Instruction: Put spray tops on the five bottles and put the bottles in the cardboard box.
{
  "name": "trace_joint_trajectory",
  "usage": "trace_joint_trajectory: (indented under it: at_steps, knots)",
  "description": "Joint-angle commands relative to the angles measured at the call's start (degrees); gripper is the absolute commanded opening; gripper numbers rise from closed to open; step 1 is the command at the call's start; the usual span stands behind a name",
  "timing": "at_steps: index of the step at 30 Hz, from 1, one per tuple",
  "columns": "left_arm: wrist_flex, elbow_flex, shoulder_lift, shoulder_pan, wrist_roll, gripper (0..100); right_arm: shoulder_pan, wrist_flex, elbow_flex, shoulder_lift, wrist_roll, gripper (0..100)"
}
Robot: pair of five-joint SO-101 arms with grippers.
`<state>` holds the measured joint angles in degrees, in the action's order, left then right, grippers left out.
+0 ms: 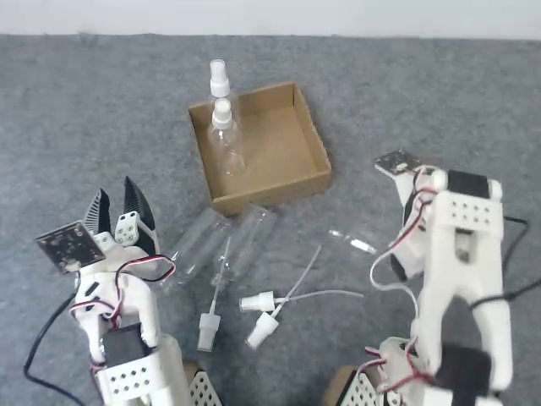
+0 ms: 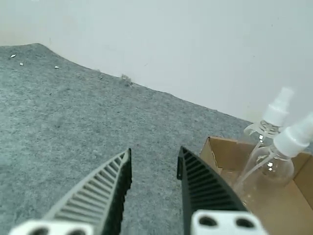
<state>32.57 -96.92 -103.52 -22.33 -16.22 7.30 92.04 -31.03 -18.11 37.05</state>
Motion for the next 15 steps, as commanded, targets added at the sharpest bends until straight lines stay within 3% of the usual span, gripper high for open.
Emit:
trace_joint_trajectory:
  at_steps: [1,5,15]
  knots:
    - [0.35,0.40,-0.70,-0.18,0.53,15,-3.12,0.75,-3.25,-10.24,1.23,21.2]
    - [0.35,0.40,-0.70,-0.18,0.53,15,-6.46,1.10,-5.71,-15.25,5.10,23.2]
    - [0.97,0.40,-0.70,-0.09,0.62,15,-7.60,-2.77,-5.80,-16.84,5.63,23.1]
